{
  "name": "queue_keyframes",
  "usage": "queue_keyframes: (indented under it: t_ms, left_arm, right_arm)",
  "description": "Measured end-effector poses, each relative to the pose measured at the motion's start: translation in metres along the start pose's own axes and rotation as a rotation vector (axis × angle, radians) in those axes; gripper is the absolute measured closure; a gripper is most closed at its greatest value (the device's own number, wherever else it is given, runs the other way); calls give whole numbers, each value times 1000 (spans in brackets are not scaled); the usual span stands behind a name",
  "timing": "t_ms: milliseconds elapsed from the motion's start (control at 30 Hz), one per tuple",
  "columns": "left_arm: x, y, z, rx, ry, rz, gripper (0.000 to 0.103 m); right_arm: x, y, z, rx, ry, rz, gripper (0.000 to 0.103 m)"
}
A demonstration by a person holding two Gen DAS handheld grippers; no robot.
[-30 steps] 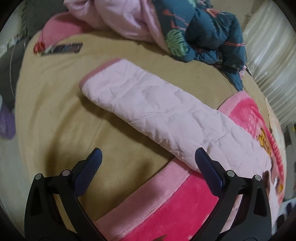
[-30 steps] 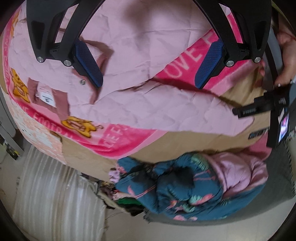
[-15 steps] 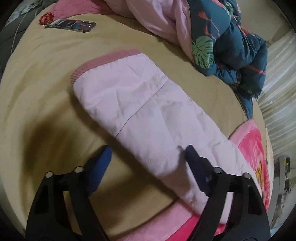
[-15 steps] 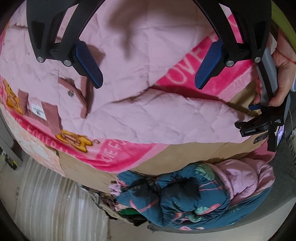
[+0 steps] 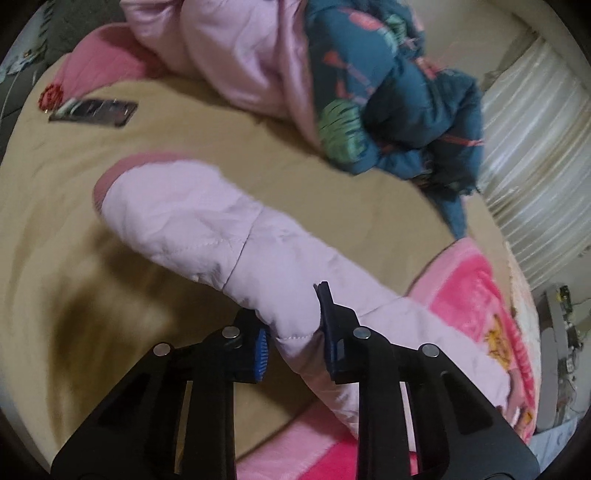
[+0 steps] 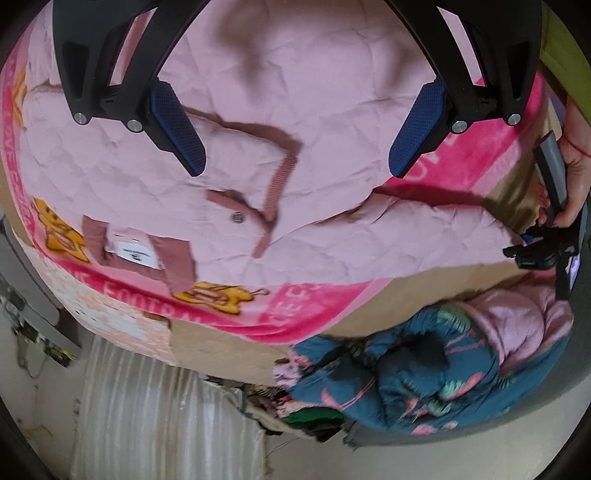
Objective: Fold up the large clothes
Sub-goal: 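Grasp the sleeve cuff with the left tool and lift it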
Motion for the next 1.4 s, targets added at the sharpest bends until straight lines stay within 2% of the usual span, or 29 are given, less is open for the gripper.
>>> queue_keyframes:
  t_ms: [267, 500, 800, 1133, 1400]
  left_arm:
    - [-36, -1, -46, -90, -109, 87, 91]
    - [-79, -30, -96, -171, -166, 225, 94]
    - [-138, -63, -134, -196, -162, 385, 95]
    - [-186, -77, -172, -226, -198, 471, 95]
    - [-226, -102, -193, -248, -212, 560, 95]
  right_arm:
    - [-32, -14, -28, -21, -33, 73, 4]
    - [-67, -28, -65, -50, -70, 130, 4]
    - [-118, -50, -105, -86, -80, 238, 4]
    - [-147, -67, -137, -133, -65, 299, 4]
    - [-169, -77, -151, -167, -41, 344, 4]
Point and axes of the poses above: each gripper's, at about its wrist camera, not at the fingertips, and z roughly the way its jaws point, x to its left, y to its top, the point moved 1 cm from there along z, roughly the way its jaws point, and after that the axes turned 8 degrees about x, right-handed, at the moved point
